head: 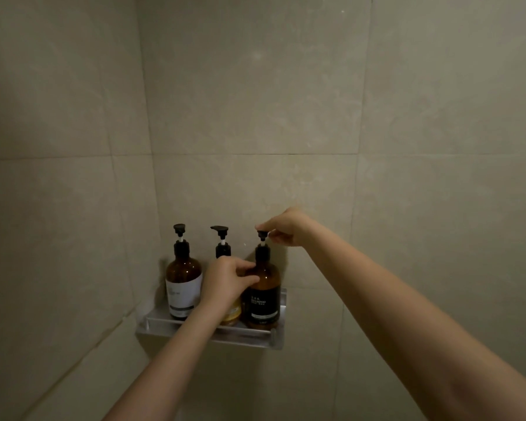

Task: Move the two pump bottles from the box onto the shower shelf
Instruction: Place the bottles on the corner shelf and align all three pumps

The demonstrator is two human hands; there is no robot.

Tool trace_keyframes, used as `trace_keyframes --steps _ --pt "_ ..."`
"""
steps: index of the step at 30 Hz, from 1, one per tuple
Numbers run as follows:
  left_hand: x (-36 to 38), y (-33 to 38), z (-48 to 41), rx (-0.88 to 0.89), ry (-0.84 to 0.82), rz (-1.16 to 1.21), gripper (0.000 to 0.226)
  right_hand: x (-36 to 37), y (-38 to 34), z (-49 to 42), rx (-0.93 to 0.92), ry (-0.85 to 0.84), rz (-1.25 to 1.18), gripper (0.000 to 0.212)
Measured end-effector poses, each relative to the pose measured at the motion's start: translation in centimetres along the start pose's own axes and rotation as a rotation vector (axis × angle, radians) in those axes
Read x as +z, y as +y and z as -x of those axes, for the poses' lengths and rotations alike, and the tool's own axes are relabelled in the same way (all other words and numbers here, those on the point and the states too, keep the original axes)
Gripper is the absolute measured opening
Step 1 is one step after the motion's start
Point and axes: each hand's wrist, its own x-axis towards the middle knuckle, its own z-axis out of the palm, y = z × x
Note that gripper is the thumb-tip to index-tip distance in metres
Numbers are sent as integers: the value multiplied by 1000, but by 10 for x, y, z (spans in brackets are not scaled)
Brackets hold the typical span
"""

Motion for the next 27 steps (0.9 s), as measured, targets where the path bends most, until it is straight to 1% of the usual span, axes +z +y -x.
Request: trace_keyframes --steps 3,7,9,11,12,13,14,16,18,20,22,25,27 --pt "1 -1 0 6 15 15 36 2 4 0 1 21 -51 28" --pt "-3 -1 4 28 -14 65 32 1 3 6 0 10 -42 31" --pt "-11 -2 7 17 75 111 23 0 1 7 -8 24 6 38" --pt "-28 -7 8 -43 251 137 16 1 -1 7 -91 89 105 45" --pt "-37 -11 7 -75 322 150 14 3 -3 5 -180 136 140 43" --pt "-46 -18 7 -100 358 156 14 5 -6 4 -286 179 155 38" --pt "-54 -24 6 -123 359 151 15 9 -10 4 -382 205 161 31" --pt "-64 -36 4 -168 288 144 23 18 -21 6 -499 185 214 23" --pt "-66 -44 1 -198 192 175 34 32 -33 8 -535 93 354 27" --pt "-63 -47 -2 -204 124 168 42 47 -40 7 -530 18 510 32" --pt "-60 -49 -7 -199 78 126 48 58 -44 4 -520 3 608 34" --pt "-56 -49 -14 -177 26 54 55 65 -45 0 -505 14 645 31" --pt "-54 -49 -17 -172 2 21 54 65 -45 -2 -502 13 656 27"
